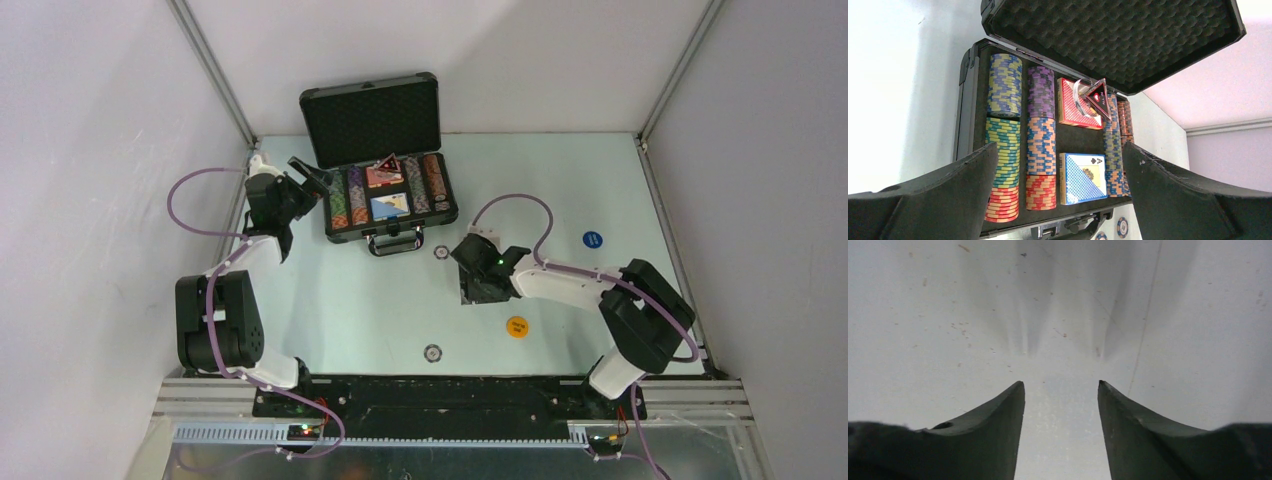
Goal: Pack up texas hold em set
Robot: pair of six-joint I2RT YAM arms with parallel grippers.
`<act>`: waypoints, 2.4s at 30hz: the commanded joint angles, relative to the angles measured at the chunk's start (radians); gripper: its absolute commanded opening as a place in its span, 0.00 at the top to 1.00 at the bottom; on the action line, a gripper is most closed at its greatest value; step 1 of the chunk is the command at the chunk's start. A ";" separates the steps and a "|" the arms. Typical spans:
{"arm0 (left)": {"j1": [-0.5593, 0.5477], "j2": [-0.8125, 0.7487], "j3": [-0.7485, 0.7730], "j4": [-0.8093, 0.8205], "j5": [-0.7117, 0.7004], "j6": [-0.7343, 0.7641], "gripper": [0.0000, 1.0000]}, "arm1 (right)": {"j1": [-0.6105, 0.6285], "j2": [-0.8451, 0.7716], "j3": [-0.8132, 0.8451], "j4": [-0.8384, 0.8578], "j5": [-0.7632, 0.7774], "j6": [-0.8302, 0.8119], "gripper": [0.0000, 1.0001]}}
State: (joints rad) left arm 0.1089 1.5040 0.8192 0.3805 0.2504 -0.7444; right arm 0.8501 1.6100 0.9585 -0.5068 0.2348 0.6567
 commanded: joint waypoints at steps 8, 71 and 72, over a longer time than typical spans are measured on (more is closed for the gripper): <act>-0.004 0.001 0.008 0.037 0.019 -0.009 0.02 | -0.072 -0.228 -0.193 -0.091 0.052 0.065 0.24; -0.002 0.001 0.008 0.037 0.018 -0.007 0.02 | 0.016 0.195 0.091 0.007 -0.027 -0.033 0.35; -0.003 0.001 0.008 0.036 0.019 -0.007 0.02 | 0.013 0.182 0.059 0.005 -0.029 -0.029 0.32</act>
State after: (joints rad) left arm 0.1089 1.5055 0.8192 0.3805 0.2508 -0.7444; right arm 0.8829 1.8149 1.1175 -0.3691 0.1642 0.6167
